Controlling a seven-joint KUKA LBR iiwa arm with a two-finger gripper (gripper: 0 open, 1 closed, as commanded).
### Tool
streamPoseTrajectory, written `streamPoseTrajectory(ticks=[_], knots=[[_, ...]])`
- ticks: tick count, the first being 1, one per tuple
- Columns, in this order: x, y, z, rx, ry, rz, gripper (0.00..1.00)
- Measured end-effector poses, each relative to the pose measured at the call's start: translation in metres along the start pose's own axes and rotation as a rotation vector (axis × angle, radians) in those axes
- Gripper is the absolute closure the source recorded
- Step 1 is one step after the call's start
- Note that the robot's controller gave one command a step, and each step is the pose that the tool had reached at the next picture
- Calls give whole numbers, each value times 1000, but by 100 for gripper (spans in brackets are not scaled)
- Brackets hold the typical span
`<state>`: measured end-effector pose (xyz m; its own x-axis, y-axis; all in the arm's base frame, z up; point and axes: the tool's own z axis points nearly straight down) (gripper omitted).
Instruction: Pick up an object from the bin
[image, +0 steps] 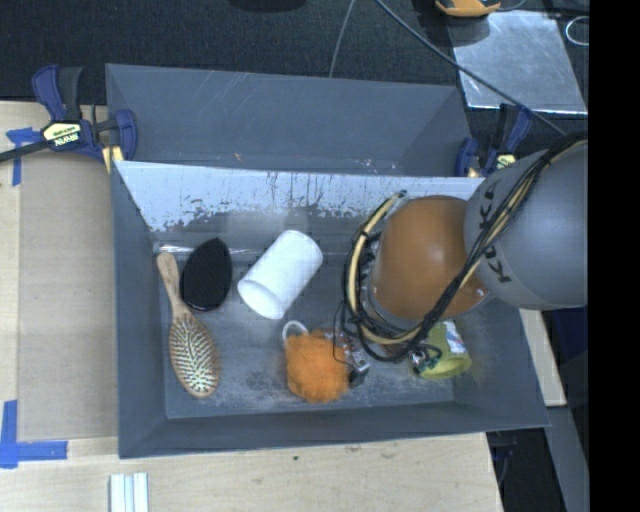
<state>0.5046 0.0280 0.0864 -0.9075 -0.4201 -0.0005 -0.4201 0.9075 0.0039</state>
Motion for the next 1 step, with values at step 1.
streamPoseTrajectory(ticks=[1], knots=[[-20, -50, -130, 5, -13, 86, 100]])
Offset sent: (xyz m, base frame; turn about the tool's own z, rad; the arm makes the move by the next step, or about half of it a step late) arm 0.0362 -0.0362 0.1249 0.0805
